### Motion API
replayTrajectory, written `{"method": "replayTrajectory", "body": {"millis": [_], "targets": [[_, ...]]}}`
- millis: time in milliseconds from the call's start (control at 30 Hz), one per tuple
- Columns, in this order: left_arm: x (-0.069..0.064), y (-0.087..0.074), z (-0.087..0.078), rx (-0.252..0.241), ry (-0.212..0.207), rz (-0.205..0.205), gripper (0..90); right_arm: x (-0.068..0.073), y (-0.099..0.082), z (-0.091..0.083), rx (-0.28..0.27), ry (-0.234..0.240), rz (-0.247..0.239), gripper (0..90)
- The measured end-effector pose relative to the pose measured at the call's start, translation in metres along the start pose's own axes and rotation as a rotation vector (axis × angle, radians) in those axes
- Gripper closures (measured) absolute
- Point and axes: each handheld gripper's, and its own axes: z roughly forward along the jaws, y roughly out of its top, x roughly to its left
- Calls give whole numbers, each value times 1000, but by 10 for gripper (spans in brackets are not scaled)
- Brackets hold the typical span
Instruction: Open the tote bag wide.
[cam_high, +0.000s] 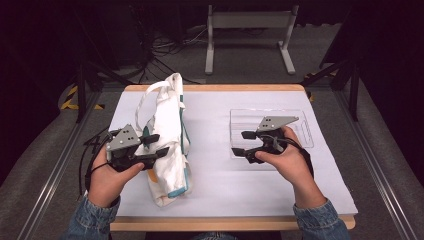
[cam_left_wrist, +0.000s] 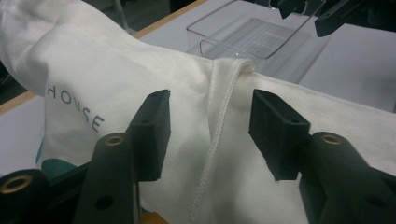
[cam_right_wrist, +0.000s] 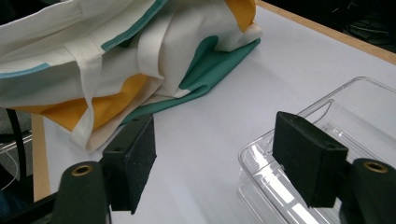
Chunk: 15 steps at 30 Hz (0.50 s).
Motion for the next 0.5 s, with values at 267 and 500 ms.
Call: {"method": "replayTrajectory", "body": {"millis": [267,500], "targets": [[2,-1,-2,16,-16,14,867,6,1,3,11,15,-24,334],[4,-2,-6,-25,-47,-19,874,12,6,2,-26,52,-32,369]]}}
